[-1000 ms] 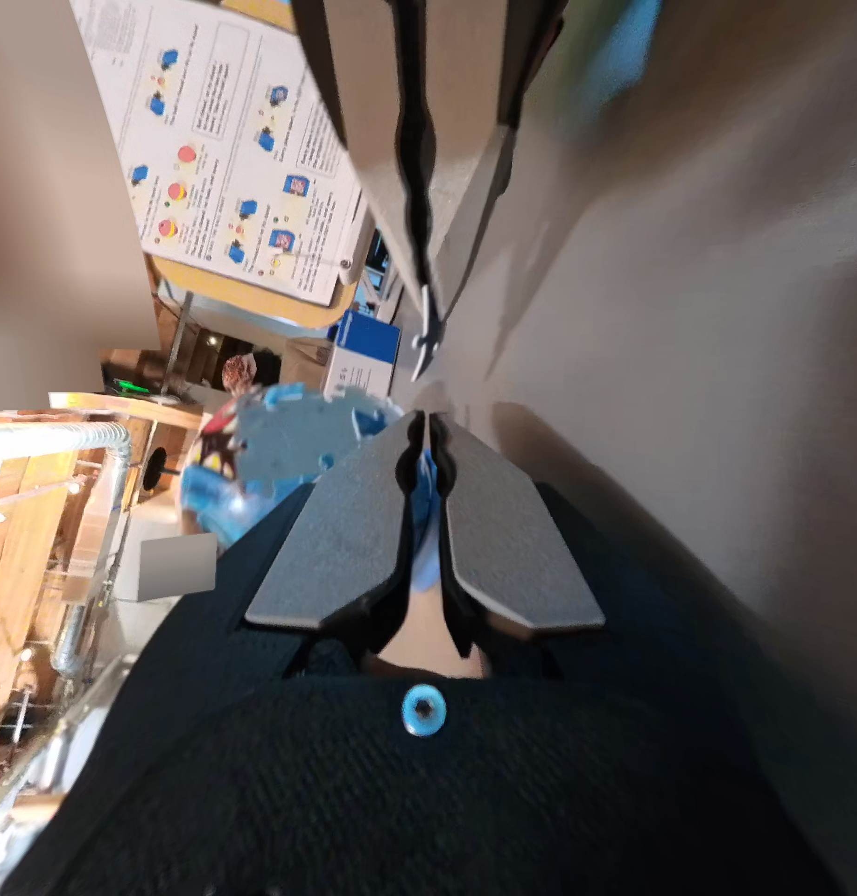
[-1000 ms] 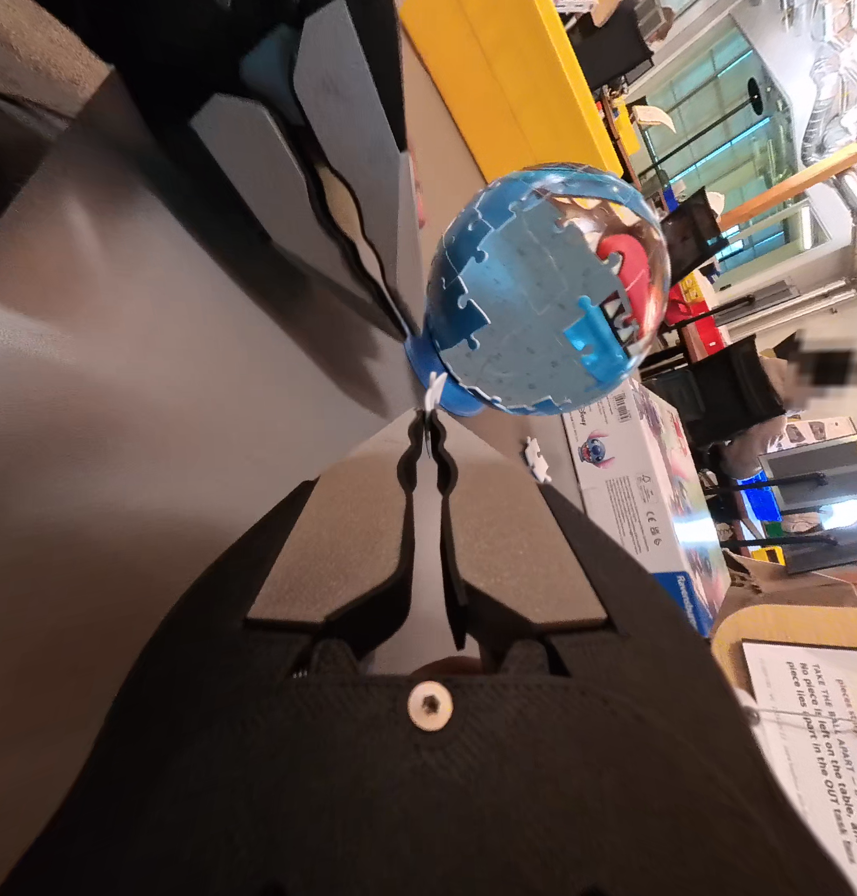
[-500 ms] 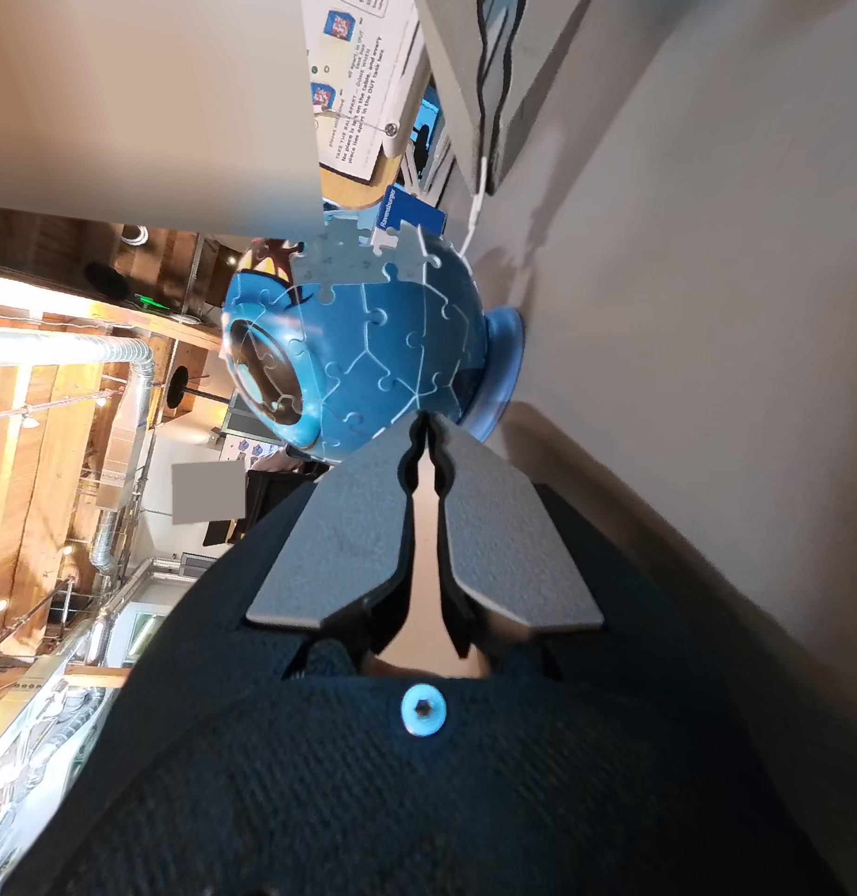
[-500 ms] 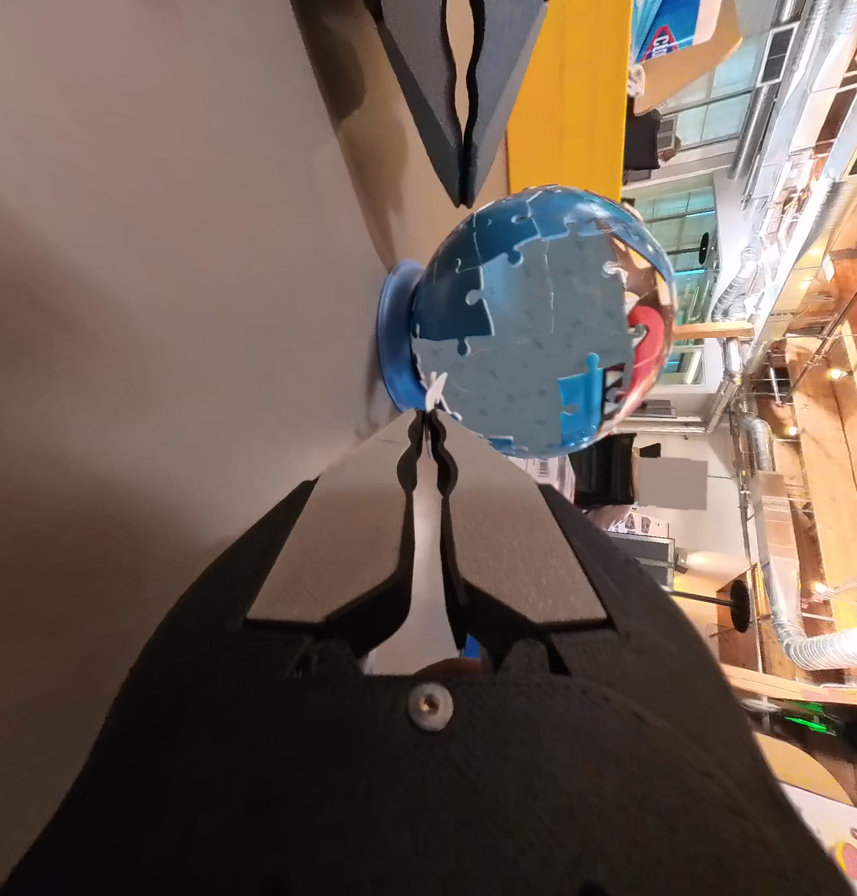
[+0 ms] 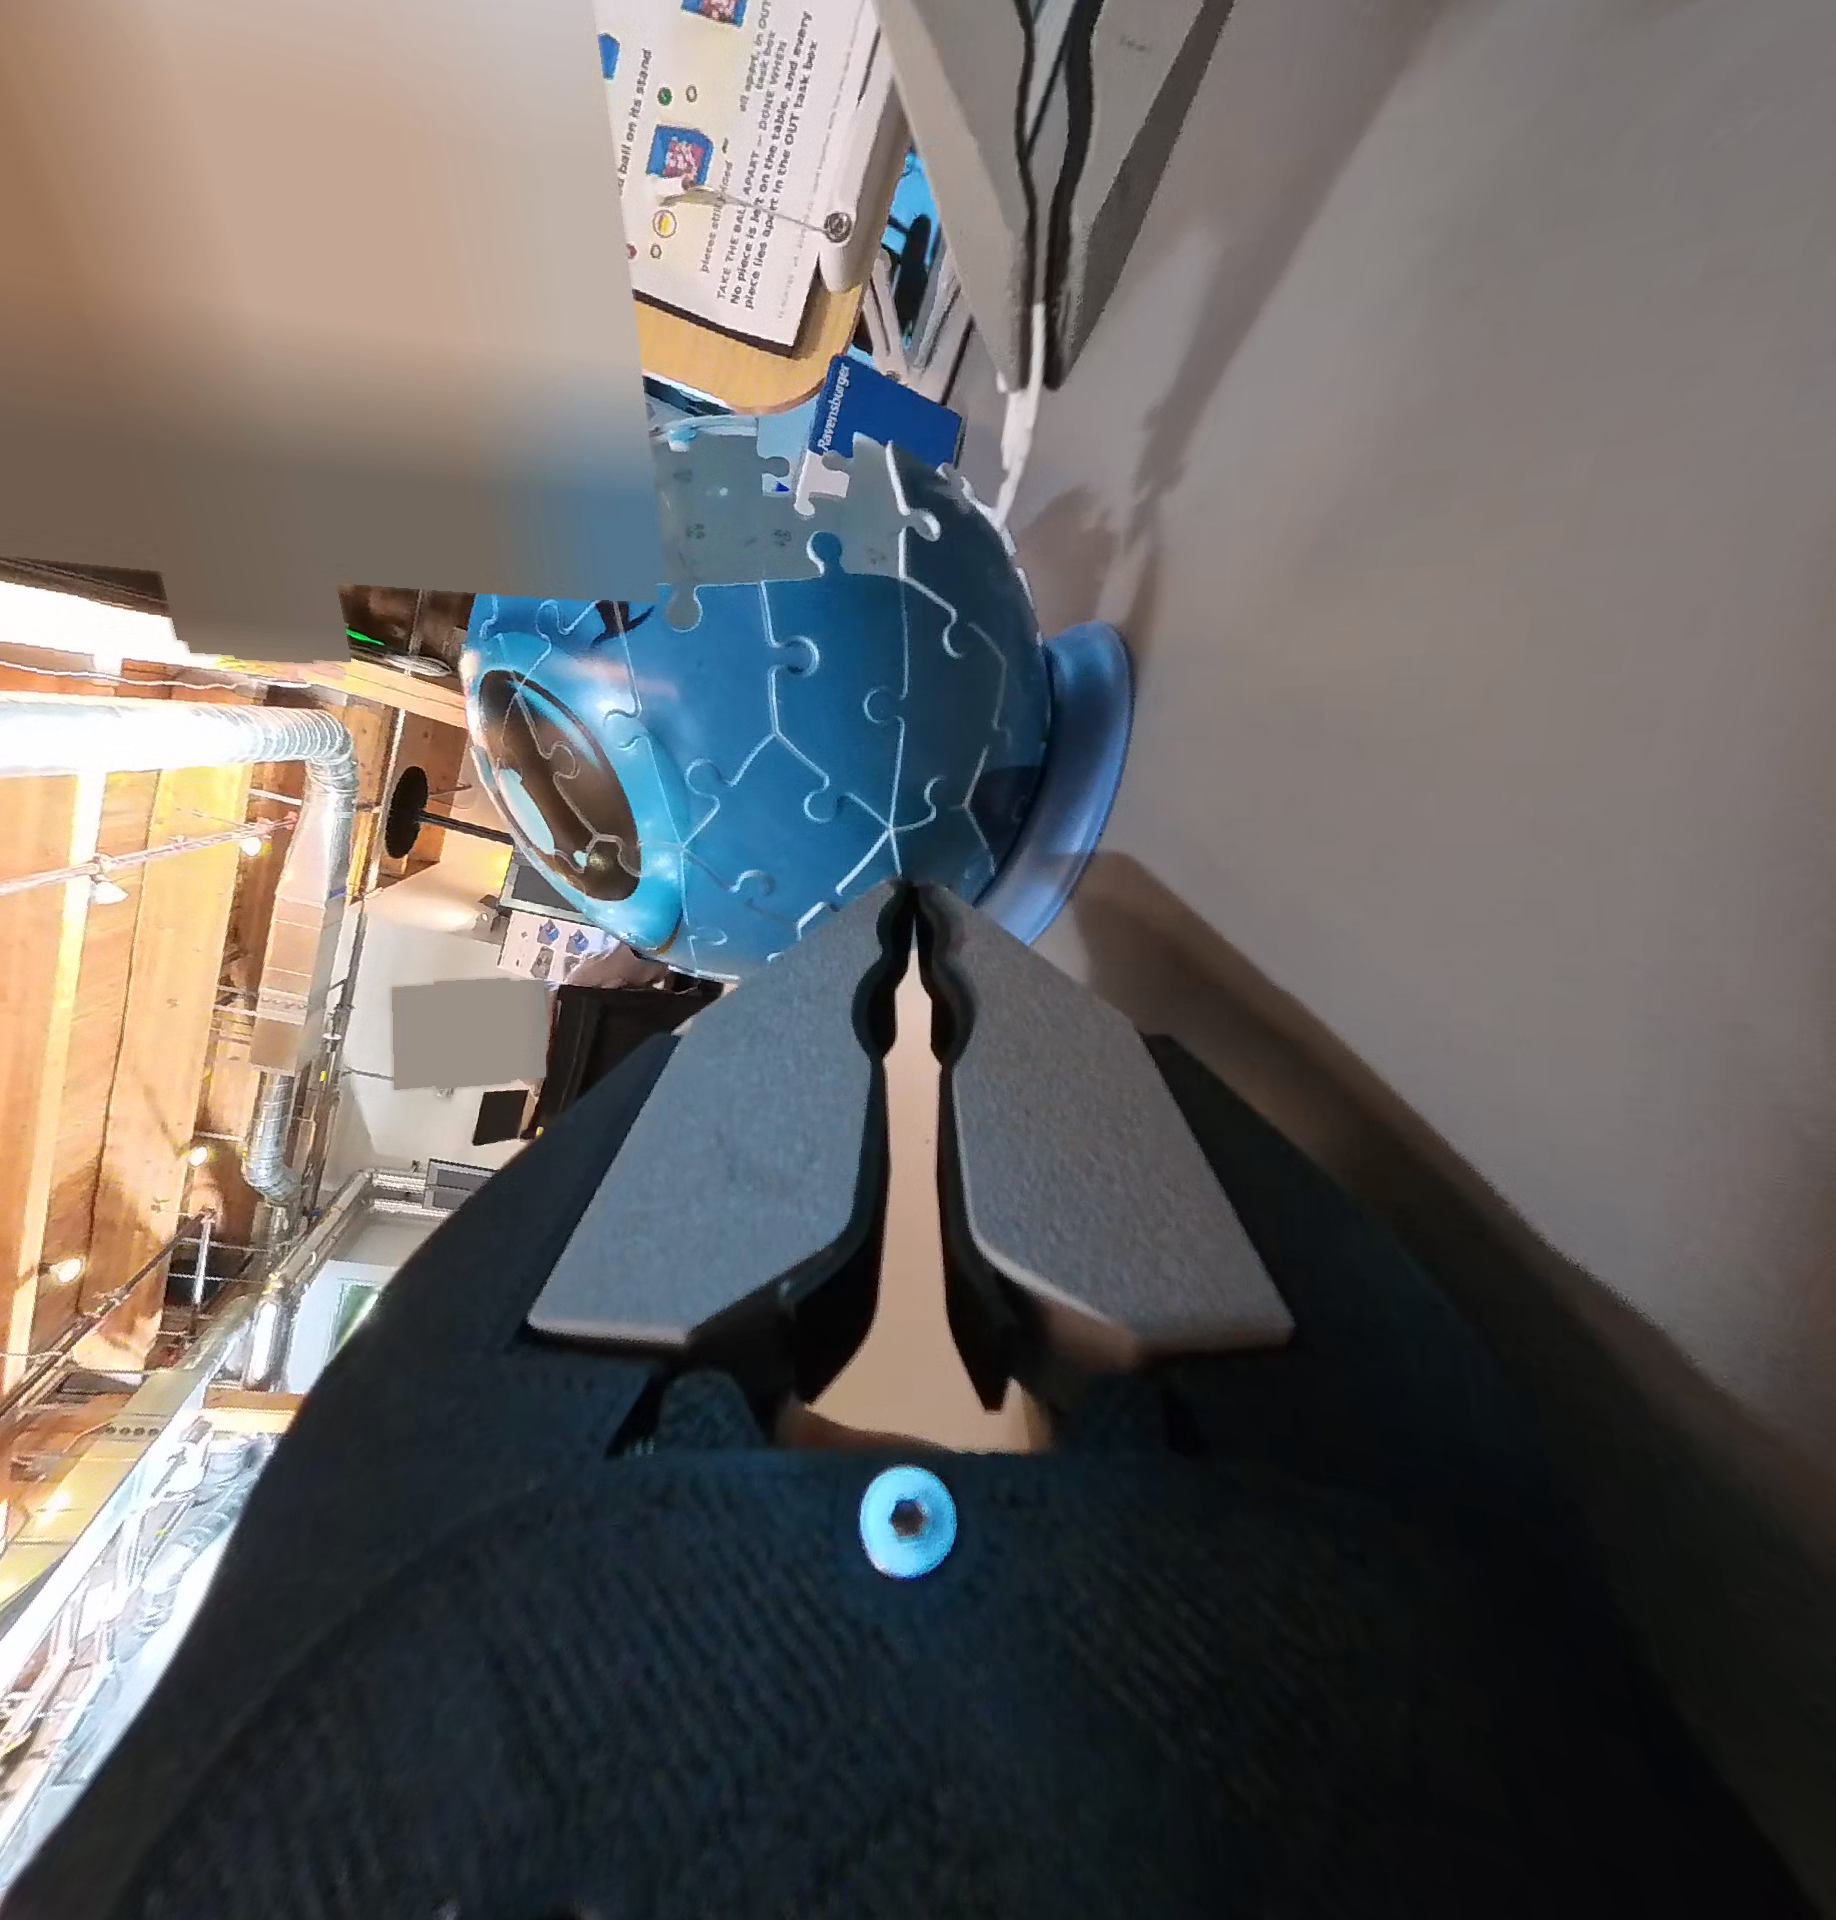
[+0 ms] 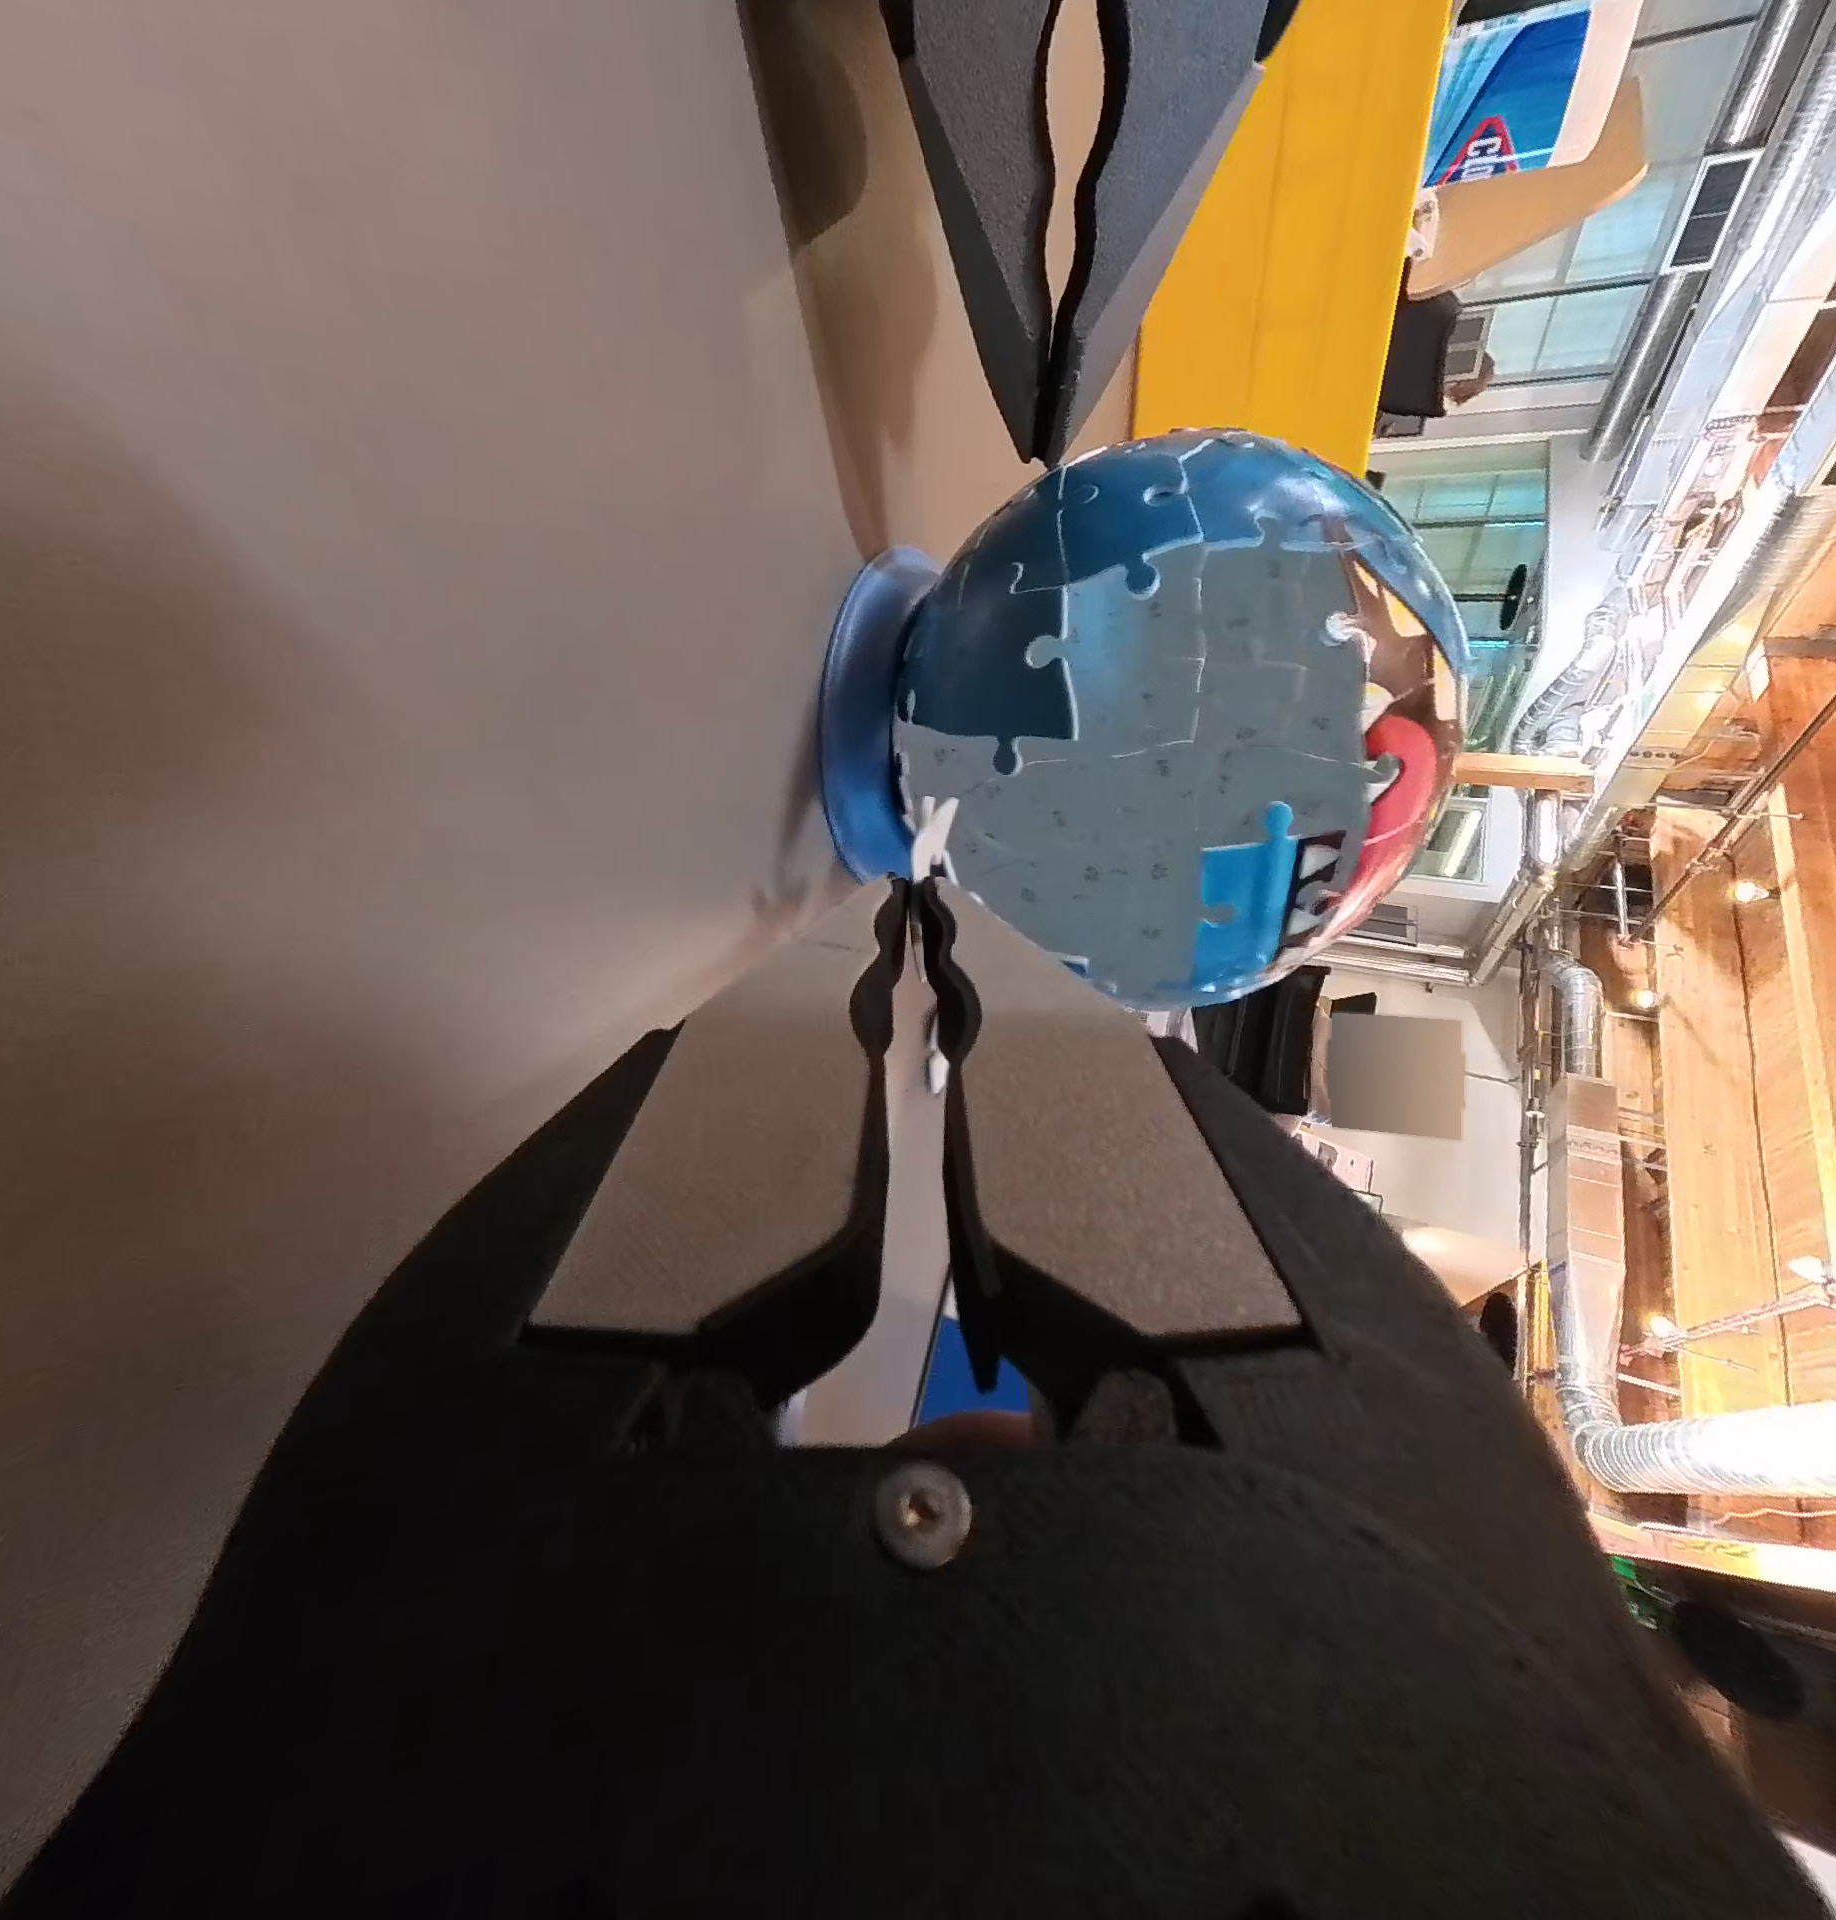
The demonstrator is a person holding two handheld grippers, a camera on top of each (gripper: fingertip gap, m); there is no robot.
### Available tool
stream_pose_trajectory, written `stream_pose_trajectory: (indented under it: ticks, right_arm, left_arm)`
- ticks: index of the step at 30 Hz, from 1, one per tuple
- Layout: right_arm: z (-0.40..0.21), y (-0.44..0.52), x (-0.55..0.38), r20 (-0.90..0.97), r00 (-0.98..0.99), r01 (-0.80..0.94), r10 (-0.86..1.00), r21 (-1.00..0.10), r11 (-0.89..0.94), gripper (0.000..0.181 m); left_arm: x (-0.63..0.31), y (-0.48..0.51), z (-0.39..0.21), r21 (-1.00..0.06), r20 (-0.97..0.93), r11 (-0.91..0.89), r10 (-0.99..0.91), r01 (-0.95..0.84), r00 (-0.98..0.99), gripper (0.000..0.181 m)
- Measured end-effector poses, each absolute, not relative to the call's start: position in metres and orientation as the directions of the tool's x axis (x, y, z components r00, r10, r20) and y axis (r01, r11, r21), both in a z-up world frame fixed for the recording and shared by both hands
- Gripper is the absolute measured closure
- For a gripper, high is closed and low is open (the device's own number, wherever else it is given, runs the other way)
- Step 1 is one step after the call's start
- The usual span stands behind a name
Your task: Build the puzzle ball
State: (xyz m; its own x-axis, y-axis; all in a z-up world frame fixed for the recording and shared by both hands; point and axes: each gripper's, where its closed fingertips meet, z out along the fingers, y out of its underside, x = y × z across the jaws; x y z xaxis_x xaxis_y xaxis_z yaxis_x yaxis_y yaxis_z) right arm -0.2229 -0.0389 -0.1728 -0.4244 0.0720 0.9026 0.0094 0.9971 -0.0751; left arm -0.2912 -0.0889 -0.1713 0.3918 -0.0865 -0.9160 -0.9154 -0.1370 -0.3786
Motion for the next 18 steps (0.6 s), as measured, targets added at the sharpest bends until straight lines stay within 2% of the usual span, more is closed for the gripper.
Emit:
stream_pose_trajectory:
  ticks: [18]
  right_arm:
    - [-0.1794,-0.0436,-0.2308,0.904,-0.426,0.0,0.043,-0.048,0.999,0.181]
  left_arm:
    - [-0.2921,-0.09,-0.1716,-0.368,-0.921,-0.138,-0.082,-0.92,0.381,0.181]
